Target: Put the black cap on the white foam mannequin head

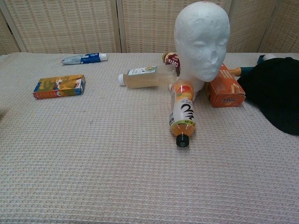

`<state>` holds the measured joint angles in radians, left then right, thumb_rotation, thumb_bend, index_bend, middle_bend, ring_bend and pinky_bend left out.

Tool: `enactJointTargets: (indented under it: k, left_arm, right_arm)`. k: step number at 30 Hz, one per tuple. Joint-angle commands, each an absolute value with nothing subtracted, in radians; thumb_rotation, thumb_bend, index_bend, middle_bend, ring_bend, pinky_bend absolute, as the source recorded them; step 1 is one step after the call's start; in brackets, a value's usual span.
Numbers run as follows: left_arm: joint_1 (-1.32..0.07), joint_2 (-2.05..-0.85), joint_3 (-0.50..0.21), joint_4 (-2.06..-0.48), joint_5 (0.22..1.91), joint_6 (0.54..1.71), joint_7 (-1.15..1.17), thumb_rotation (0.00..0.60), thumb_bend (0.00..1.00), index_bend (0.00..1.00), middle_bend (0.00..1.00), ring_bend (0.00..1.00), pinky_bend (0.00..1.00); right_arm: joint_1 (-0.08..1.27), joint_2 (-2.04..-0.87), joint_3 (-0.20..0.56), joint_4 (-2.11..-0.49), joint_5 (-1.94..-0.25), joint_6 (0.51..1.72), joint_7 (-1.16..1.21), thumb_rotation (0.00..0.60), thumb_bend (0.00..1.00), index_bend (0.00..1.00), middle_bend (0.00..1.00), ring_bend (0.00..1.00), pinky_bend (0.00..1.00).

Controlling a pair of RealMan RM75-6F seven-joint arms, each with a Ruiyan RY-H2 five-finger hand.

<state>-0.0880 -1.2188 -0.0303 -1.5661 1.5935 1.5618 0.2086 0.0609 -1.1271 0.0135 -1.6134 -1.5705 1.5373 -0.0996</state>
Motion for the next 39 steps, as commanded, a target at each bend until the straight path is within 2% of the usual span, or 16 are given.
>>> enactJointTargets:
  k: [1,4,7,8,9,10,12,13,15,18,21,30,39]
  left_arm:
    - [-0.086,-1.215,-0.029,-1.567,1.594,1.564,0.207,0.6,0.04,0.15,0.07,0.02,0.15]
    - [-0.086,-1.213,-0.032,-1.568,1.591,1.565,0.196,0.6,0.04,0.15,0.07,0.02,0.15]
    - [-0.089,-1.208,-0.032,-1.572,1.592,1.561,0.178,0.6,0.04,0.15,0.07,0.02,0.15]
    - [-0.09,-1.207,-0.033,-1.571,1.595,1.562,0.174,0.6,0.04,0.15,0.07,0.02,0.15]
    - [-0.092,-1.207,-0.033,-1.571,1.597,1.562,0.168,0.6,0.04,0.15,0.07,0.02,0.15]
    - [-0.093,-1.205,-0.032,-1.572,1.599,1.561,0.159,0.6,0.04,0.15,0.07,0.02,0.15]
    - [-0.094,-1.203,-0.033,-1.571,1.599,1.56,0.149,0.6,0.04,0.15,0.07,0.02,0.15]
    - [-0.094,-1.201,-0.032,-1.569,1.596,1.557,0.145,0.6,0.04,0.15,0.07,0.02,0.15]
    - [-0.095,-1.194,-0.032,-1.574,1.586,1.547,0.14,0.6,0.04,0.15,0.07,0.02,0.15]
    - [-0.092,-1.189,-0.031,-1.579,1.594,1.557,0.137,0.6,0.04,0.15,0.07,0.02,0.16]
    - [-0.089,-1.186,-0.029,-1.581,1.598,1.563,0.133,0.6,0.04,0.15,0.07,0.02,0.16]
    - [-0.086,-1.185,-0.032,-1.583,1.601,1.575,0.12,0.6,0.04,0.15,0.07,0.02,0.16]
    - [-0.088,-1.192,-0.036,-1.581,1.596,1.572,0.13,0.6,0.04,0.16,0.07,0.02,0.16]
  right_arm:
    - [0.067,-1.134,0.015,-1.617,-1.565,1.521,-0.112,0.6,0.0,0.0,0.04,0.03,0.13]
    - [0.078,-1.152,0.013,-1.587,-1.555,1.489,-0.141,0.6,0.0,0.0,0.04,0.03,0.14]
    - [0.098,-1.191,0.016,-1.49,-1.552,1.455,-0.166,0.6,0.0,0.0,0.1,0.08,0.26]
    - [0.103,-1.209,0.017,-1.448,-1.56,1.453,-0.162,0.6,0.0,0.0,0.18,0.17,0.39]
    - [0.108,-1.228,0.016,-1.402,-1.568,1.453,-0.153,0.6,0.0,0.0,0.3,0.31,0.54]
    - [0.112,-1.255,0.016,-1.338,-1.579,1.457,-0.132,0.6,0.0,0.0,0.45,0.49,0.69]
    - [0.118,-1.297,0.016,-1.247,-1.589,1.461,-0.08,0.6,0.0,0.04,0.72,0.78,0.91]
    - [0.121,-1.331,0.02,-1.18,-1.588,1.464,-0.051,0.6,0.0,0.09,0.81,0.87,0.96]
    - [0.128,-1.39,0.022,-1.069,-1.585,1.456,0.012,0.6,0.0,0.22,0.97,0.99,1.0]
    - [0.134,-1.478,0.016,-0.914,-1.586,1.445,0.099,0.6,0.0,0.34,1.0,1.0,1.0]
    - [0.137,-1.557,0.006,-0.784,-1.584,1.423,0.159,0.6,0.0,0.4,1.0,1.0,1.0]
    - [0.16,-1.727,0.026,-0.544,-1.563,1.412,0.261,0.6,0.0,0.46,1.0,1.0,1.0]
    - [0.189,-1.861,0.077,-0.366,-1.52,1.434,0.321,0.6,0.04,0.44,1.0,1.0,1.0]
